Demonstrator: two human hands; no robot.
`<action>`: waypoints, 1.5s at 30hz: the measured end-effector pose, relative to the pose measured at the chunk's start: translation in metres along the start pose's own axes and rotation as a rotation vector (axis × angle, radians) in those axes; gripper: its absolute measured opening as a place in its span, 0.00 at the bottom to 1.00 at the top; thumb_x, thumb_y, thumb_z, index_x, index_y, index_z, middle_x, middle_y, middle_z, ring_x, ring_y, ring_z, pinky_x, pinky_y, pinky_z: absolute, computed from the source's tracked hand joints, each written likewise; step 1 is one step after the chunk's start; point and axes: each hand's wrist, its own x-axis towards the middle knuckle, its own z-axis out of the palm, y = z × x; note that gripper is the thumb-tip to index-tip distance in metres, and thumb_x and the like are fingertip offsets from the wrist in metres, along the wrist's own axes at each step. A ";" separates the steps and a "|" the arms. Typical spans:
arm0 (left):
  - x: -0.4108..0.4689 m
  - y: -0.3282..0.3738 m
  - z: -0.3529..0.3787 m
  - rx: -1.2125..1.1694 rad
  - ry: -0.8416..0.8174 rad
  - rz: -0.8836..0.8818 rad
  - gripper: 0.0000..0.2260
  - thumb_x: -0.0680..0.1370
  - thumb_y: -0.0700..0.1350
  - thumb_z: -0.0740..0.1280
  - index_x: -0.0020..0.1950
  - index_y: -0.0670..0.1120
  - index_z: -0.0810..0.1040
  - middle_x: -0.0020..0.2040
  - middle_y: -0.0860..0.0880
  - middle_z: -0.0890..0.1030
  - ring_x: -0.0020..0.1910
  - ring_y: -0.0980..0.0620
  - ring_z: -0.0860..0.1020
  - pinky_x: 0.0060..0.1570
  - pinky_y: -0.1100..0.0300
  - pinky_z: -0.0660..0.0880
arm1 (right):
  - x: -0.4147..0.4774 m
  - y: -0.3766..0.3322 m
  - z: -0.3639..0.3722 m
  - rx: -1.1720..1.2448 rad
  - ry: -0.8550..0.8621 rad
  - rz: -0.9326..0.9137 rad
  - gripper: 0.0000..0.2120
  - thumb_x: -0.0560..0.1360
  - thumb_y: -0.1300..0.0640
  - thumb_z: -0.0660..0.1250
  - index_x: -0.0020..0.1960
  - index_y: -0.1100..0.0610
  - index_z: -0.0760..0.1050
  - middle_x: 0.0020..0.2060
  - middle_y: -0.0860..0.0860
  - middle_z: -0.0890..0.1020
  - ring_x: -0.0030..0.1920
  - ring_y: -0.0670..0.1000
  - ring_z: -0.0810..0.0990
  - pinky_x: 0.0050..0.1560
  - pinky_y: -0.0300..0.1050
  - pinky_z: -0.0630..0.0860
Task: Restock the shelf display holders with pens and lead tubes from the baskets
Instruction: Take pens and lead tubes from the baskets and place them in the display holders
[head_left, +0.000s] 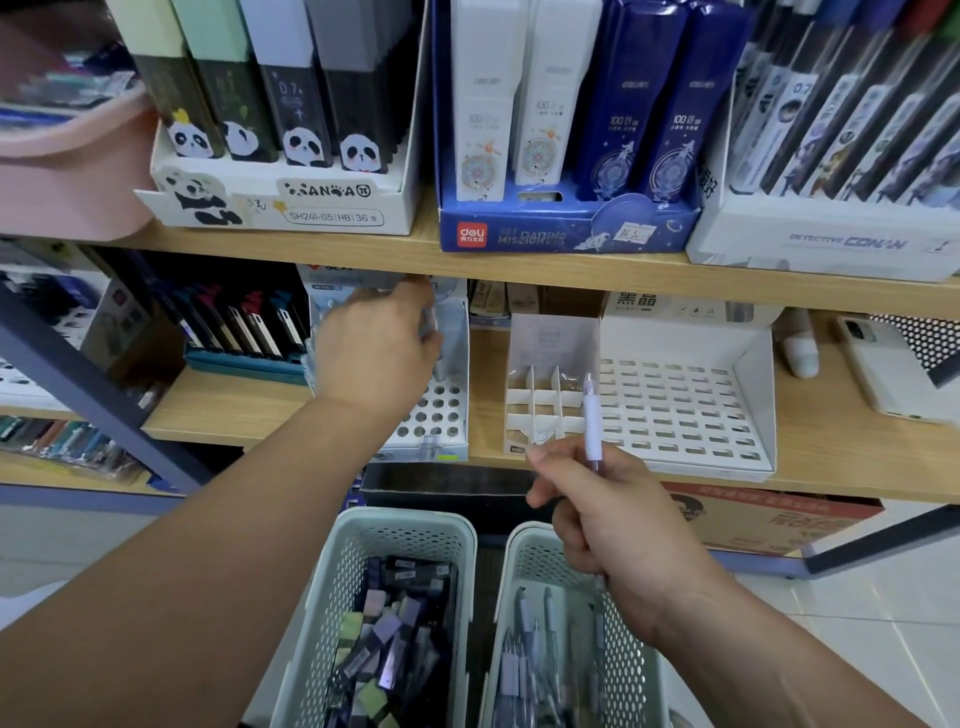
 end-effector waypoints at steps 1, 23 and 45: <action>-0.001 0.001 -0.001 0.014 0.021 0.031 0.09 0.73 0.47 0.74 0.51 0.47 0.81 0.41 0.44 0.83 0.46 0.38 0.79 0.39 0.49 0.77 | 0.000 0.000 0.000 0.004 0.001 0.000 0.06 0.76 0.53 0.72 0.45 0.55 0.78 0.35 0.52 0.81 0.27 0.48 0.63 0.25 0.41 0.57; -0.082 0.036 -0.063 -1.225 -0.630 -0.406 0.09 0.79 0.42 0.71 0.39 0.43 0.81 0.32 0.43 0.78 0.27 0.51 0.74 0.27 0.61 0.73 | -0.010 0.000 0.041 -0.194 -0.398 0.069 0.04 0.63 0.48 0.68 0.36 0.46 0.81 0.35 0.53 0.79 0.29 0.50 0.69 0.29 0.42 0.59; -0.079 -0.042 -0.062 -1.207 -0.382 -0.567 0.11 0.73 0.34 0.76 0.51 0.42 0.79 0.39 0.43 0.86 0.40 0.48 0.86 0.37 0.62 0.80 | -0.001 -0.009 0.072 0.699 0.116 -0.070 0.06 0.75 0.68 0.71 0.52 0.63 0.78 0.38 0.57 0.86 0.41 0.53 0.87 0.41 0.40 0.83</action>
